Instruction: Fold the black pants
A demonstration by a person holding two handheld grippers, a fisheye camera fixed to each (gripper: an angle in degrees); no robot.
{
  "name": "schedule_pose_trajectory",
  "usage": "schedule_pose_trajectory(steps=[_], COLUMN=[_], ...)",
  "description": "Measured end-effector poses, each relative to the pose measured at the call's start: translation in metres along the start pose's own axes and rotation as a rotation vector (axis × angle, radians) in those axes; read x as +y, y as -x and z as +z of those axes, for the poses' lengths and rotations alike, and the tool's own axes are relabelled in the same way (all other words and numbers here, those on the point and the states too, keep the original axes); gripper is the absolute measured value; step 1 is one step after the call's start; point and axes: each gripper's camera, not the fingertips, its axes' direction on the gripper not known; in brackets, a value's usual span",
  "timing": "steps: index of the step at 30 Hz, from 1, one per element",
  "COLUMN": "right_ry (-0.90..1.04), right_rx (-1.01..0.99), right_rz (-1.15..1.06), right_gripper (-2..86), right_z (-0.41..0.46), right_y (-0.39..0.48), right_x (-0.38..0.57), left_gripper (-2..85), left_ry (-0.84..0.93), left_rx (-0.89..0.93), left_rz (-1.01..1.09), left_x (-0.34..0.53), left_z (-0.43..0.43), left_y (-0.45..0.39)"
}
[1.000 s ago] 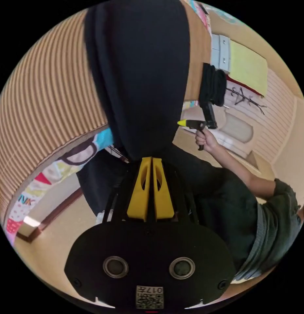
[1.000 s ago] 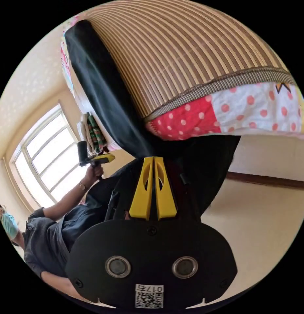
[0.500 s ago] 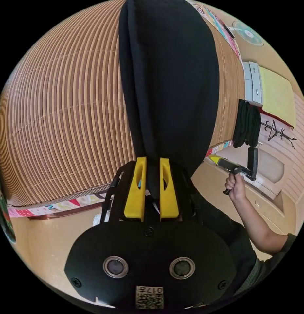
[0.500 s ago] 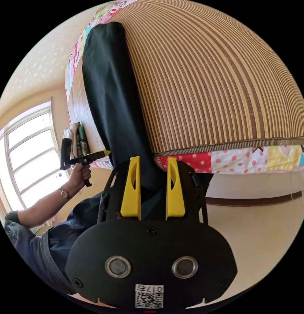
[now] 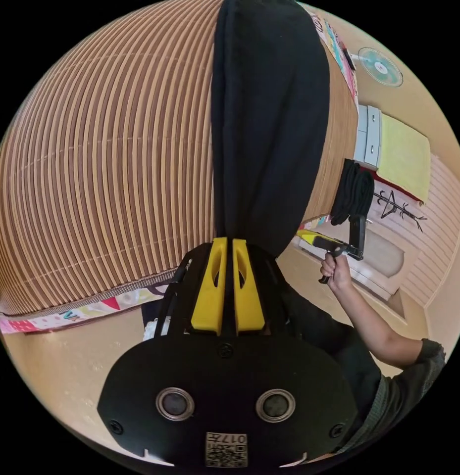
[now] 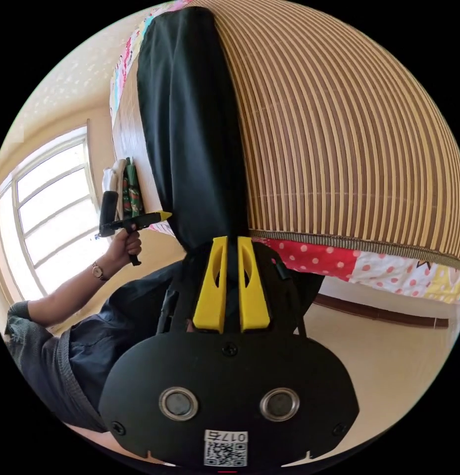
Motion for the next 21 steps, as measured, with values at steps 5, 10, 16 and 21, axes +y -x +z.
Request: schedule_pose_trajectory(steps=[5,10,16,21], right_ry=[0.092,0.149,-0.113,-0.203], right_rx=[0.063,0.042,-0.324,-0.400], right_rz=[-0.027,-0.061,-0.014,0.000], right_gripper=[2.9,6.2,12.0,13.5], right_z=[0.002,-0.002,-0.053,-0.078], right_y=[-0.001,0.002,-0.031,-0.054], right_x=[-0.002,-0.001,-0.019,-0.072], left_gripper=[3.5,6.5,12.2,11.9], left_ry=[0.048,-0.046,-0.196,-0.259], left_rx=[-0.066,0.031,0.157,0.222], left_rz=[0.014,-0.012,-0.097,-0.086], left_x=[0.003,0.009,-0.017,-0.050], left_z=[0.004,-0.023,-0.058,-0.071], left_y=[-0.016,-0.007,0.020,0.027])
